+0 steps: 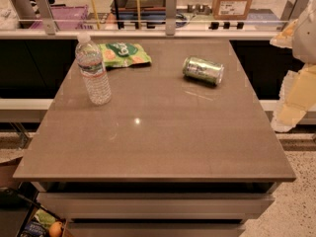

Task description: Place green can upright

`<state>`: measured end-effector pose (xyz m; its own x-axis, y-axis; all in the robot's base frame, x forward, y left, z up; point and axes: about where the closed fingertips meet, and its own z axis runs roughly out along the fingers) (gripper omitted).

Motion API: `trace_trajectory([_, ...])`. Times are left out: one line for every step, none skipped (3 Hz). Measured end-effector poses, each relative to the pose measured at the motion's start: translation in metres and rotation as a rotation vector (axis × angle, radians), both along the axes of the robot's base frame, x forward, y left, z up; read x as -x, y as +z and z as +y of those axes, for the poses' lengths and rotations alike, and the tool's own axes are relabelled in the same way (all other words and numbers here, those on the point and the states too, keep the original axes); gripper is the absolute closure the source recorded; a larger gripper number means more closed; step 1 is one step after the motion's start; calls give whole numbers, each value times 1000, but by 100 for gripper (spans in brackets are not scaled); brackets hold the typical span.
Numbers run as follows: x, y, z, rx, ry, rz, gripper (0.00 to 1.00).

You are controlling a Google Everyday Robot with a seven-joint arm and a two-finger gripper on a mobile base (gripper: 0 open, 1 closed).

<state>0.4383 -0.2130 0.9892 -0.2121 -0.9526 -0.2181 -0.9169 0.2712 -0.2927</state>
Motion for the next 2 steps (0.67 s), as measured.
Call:
trace_trajectory([0, 0, 0, 0, 0, 0, 0])
trace_trajectory([-6, 5, 2, -5, -20, -3, 0])
